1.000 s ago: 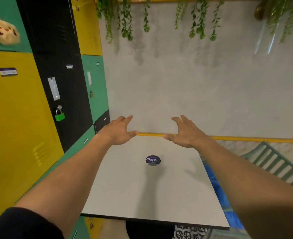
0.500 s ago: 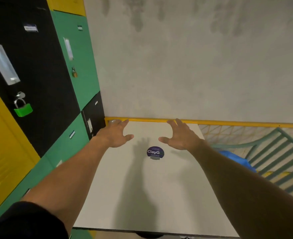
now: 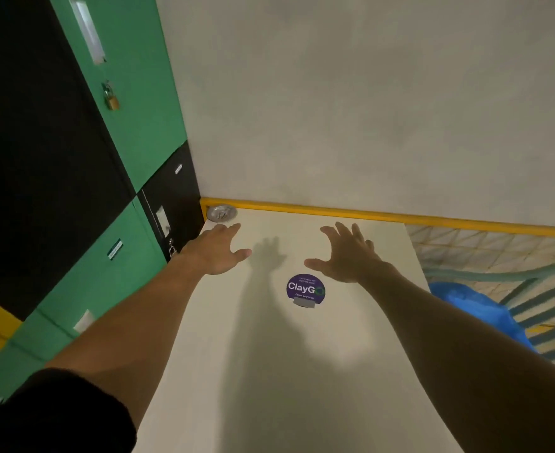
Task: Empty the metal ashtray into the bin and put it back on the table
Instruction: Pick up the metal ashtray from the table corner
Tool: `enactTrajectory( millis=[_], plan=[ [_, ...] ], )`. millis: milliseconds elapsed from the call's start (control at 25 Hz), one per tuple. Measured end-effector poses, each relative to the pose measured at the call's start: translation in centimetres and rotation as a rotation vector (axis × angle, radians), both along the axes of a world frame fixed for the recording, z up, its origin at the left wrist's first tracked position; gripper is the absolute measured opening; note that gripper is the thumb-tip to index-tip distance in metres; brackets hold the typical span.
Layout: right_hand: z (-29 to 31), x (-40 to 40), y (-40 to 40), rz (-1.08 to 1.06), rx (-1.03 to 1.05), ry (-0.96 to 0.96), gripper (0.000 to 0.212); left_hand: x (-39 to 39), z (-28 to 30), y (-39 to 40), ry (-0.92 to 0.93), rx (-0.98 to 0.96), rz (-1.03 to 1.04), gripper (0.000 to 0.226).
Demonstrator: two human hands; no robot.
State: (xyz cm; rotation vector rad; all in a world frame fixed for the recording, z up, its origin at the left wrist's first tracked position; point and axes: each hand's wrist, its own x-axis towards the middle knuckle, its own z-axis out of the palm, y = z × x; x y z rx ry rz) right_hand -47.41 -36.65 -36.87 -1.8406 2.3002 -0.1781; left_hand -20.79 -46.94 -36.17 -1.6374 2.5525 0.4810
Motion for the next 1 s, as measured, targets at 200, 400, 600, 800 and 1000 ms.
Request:
enactTrajectory(
  millis=[200,400,600,800,1000],
  plan=[
    [-2.1,-1.6,-6.1,0.067,0.068,-0.004,0.101,-1.0,-3.1,-4.4,0.018,0.048,0.09,0.08],
    [-4.9,-1.0,-12.9,0.117,0.145,-0.038,0.106,-1.3,-6.8,-10.3,0.168,0.114,0.23,0.077],
    [-8.9,0.4,-21.2,0.129,0.216,-0.044,0.11,-0.7,-11.5,-18.3,0.376,0.172,0.393,0.067],
    [-13.7,2.1,-28.9,0.149,0.271,-0.083,0.114,0.1,-16.5,-26.1,0.66,0.308,0.681,0.058],
    [-18.4,3.4,-34.7,0.158,0.304,-0.124,0.113,0.8,-21.7,-31.7,0.78,0.367,0.811,0.05]
  ],
)
